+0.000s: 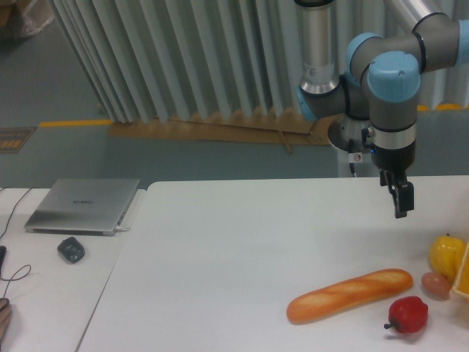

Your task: Place the red peppers in a basket

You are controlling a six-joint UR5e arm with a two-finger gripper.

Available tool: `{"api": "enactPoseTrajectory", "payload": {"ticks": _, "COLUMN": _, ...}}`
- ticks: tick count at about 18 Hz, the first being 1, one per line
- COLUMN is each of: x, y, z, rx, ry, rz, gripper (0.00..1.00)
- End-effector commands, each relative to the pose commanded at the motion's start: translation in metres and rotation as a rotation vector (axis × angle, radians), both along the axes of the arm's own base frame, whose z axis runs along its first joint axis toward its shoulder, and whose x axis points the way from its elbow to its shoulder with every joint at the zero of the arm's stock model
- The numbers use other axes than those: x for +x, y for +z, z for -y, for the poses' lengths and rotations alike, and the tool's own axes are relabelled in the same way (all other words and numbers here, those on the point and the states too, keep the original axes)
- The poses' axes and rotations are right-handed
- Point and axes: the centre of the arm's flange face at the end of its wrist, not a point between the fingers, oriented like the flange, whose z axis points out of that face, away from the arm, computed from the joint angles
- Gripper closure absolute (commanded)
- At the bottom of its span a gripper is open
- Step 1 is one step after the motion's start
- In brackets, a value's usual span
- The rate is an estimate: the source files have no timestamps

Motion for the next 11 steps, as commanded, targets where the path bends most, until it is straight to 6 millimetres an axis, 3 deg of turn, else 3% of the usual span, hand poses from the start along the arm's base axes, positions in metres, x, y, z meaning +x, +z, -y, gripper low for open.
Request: {"api": "enactPoseTrajectory", "payload": {"ticks": 11, "x": -0.014, "y": -0.003, "z": -0.003, "rx": 0.051, "ry": 0.119, "rz": -0.05, "gripper": 0.0}}
